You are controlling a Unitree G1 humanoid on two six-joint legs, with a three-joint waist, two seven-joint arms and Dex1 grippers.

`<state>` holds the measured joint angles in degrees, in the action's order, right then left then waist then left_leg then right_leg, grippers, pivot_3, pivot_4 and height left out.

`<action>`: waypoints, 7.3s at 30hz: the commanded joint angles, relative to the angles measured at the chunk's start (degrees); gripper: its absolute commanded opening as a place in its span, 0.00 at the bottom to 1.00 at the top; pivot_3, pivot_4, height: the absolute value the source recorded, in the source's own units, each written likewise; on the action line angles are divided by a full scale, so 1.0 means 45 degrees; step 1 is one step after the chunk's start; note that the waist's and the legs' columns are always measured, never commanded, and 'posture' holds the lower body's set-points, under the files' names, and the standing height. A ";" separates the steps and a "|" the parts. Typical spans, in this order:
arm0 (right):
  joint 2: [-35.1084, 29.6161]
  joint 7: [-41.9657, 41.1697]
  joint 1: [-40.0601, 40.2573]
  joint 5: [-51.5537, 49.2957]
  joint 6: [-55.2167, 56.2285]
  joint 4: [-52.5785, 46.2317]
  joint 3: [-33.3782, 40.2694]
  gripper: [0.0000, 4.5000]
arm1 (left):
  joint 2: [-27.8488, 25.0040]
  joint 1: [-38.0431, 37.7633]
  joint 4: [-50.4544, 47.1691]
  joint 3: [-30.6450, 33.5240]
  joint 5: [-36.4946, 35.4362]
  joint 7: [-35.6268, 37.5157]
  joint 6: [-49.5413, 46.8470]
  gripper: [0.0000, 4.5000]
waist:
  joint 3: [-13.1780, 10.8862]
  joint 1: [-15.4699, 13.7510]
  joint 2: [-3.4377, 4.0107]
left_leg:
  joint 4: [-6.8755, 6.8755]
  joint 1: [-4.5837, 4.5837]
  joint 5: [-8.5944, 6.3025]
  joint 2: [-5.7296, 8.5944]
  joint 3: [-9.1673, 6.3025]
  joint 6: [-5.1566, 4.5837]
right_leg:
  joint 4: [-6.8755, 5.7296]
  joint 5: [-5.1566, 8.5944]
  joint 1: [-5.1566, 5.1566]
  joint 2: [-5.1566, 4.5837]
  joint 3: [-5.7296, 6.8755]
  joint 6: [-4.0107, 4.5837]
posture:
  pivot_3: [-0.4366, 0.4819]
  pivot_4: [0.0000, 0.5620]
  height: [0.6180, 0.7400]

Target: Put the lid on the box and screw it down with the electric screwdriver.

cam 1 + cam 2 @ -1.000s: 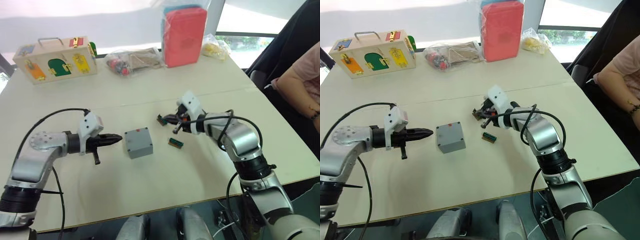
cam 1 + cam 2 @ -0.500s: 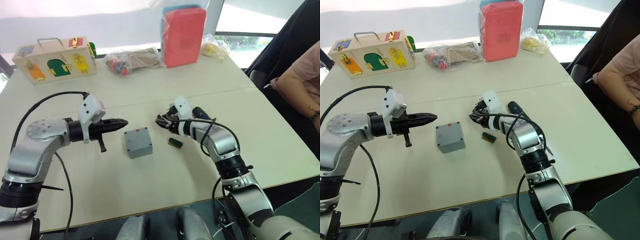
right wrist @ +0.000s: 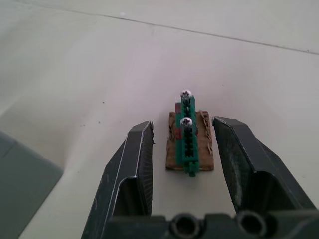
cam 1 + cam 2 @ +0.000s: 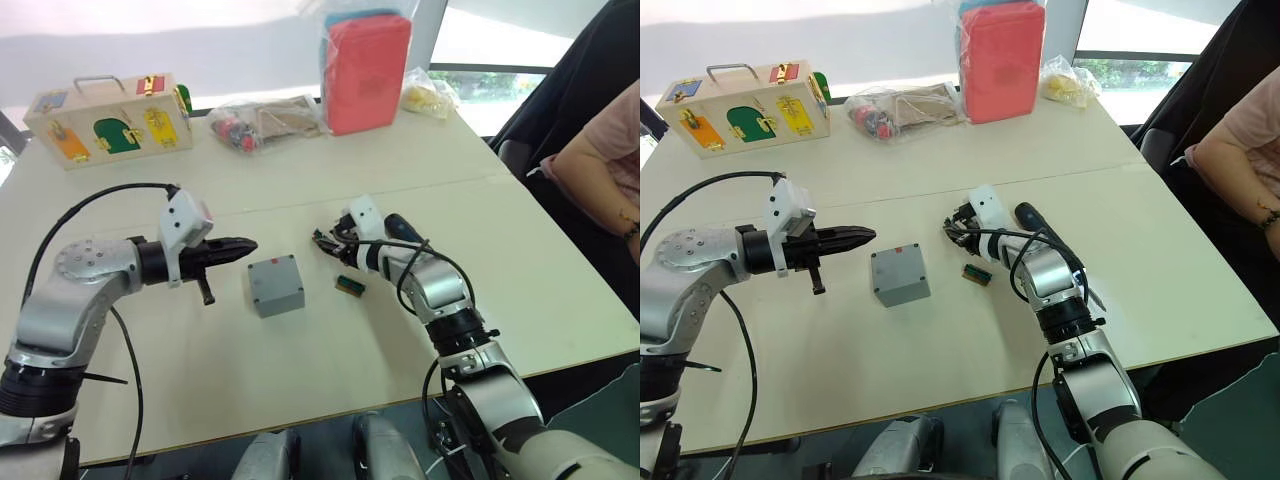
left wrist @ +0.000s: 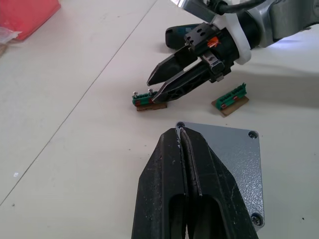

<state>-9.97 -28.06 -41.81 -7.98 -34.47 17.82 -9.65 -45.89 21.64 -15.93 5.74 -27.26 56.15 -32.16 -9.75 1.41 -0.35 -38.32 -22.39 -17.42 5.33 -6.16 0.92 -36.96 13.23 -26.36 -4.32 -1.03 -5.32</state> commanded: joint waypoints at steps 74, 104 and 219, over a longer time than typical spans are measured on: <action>-0.0109 -0.1882 -0.1842 -0.2114 -0.5320 -0.5455 -0.1125 0.01 | -0.0760 -0.1254 -0.0803 0.0656 -0.0077 -0.0008 0.0272 0.00 | 0.0002 0.0199 0.0000 | 0.0003 -0.0001 -0.0001 0.0003 -0.0003 -0.0001 | -0.0011 0.0001 -0.0005 -0.0011 0.0003 0.0001 | 0.48 0.27 1.00; -0.0915 -0.1965 -0.1063 -0.1120 -0.3872 -0.4385 -0.2511 0.01 | -0.0635 -0.0818 -0.1171 0.0337 -0.0232 -0.0384 -0.0095 0.00 | 0.0002 0.0240 -0.0001 | 0.0003 0.0000 0.0000 0.0008 -0.0001 -0.0001 | -0.0012 0.0001 -0.0007 -0.0016 0.0006 0.0001 | 0.48 0.27 1.00; 0.2099 -0.2103 0.1738 -0.0946 0.8101 -0.2783 0.0100 0.42 | 0.0909 -0.0213 0.2071 -0.2459 0.2474 0.0505 0.2938 0.00 | 0.0023 -0.0053 -0.0034 | -0.0120 -0.0018 -0.0025 0.0030 0.0015 -0.0042 | -0.0034 0.0002 0.0001 -0.0025 0.0018 0.0001 | 0.48 0.27 1.00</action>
<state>-0.37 -37.50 -33.24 -12.44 0.61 6.12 -9.16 -41.17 21.02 -6.77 -5.09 -16.70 57.70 -18.54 -9.64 1.17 -0.50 -38.86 -22.47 -17.54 5.46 -6.09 0.73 -37.11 13.24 -26.35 -4.43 -0.94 -5.32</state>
